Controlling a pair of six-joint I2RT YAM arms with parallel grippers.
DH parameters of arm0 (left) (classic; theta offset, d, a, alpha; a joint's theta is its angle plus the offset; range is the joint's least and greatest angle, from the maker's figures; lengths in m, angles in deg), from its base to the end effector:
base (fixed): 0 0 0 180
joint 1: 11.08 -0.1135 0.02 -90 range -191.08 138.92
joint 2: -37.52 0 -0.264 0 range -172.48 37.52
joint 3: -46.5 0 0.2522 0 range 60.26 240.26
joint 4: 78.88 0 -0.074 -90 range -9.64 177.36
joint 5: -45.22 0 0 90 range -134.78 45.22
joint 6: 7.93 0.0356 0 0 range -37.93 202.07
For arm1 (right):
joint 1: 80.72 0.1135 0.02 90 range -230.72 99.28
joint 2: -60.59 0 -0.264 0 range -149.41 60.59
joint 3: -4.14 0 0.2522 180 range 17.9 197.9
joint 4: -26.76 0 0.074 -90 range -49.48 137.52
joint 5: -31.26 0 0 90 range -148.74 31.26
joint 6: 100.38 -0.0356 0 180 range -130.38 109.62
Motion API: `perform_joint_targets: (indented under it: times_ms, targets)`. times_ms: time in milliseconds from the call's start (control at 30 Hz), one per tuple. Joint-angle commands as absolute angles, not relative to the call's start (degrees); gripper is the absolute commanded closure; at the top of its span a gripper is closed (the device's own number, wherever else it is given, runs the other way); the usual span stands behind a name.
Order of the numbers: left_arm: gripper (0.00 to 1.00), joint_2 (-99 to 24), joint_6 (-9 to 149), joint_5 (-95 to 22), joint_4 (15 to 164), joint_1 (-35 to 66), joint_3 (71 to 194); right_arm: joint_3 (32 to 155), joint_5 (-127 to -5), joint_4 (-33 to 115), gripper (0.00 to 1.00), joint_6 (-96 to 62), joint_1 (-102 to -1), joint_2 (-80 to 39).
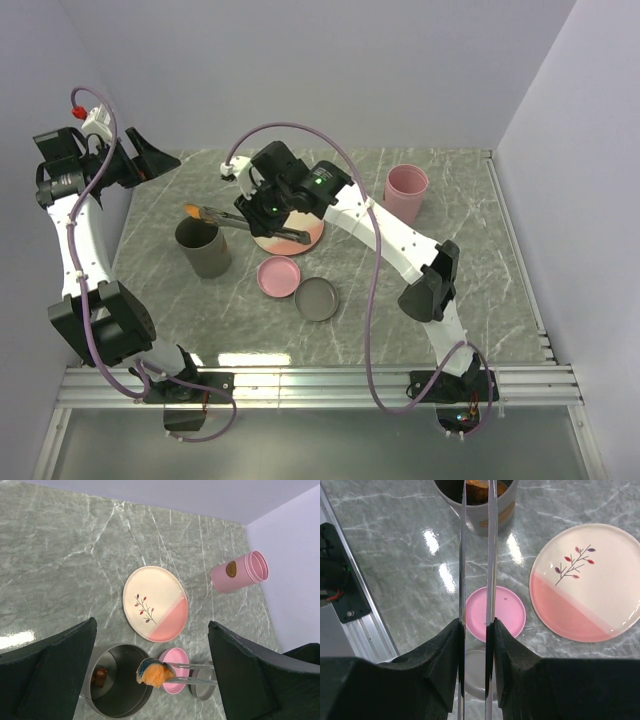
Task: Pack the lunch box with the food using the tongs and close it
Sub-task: Place the fake food in the packing box.
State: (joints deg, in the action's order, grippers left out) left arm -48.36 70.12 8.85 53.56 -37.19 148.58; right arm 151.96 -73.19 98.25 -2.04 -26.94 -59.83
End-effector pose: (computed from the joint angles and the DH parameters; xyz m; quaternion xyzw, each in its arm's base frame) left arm 0.3039 0.1170 0.3977 -0.0449 0.8076 -0.3365 0.4822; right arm 0.2620 0.3727 0.3817 -0.5133 0.7572 0.2563 0.3122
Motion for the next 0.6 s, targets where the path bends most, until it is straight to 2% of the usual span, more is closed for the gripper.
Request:
perform_joint_targets:
  times_ms: [0,333,567]
  targets:
    - [0.01,-47.55,69.67,10.95,54.85,-37.71,149.65,155.10,-73.24,95.63,0.68,-2.82,-25.88,-60.26]
    - [0.01,-46.77,71.08,11.39,53.79,-38.51,148.86,154.84,-73.68,94.66,0.66,-3.26,-25.53,-62.01]
    - [0.01,-46.59,71.69,11.65,53.35,-38.68,148.33,154.40,-73.41,94.83,0.58,-3.08,-25.26,-62.10]
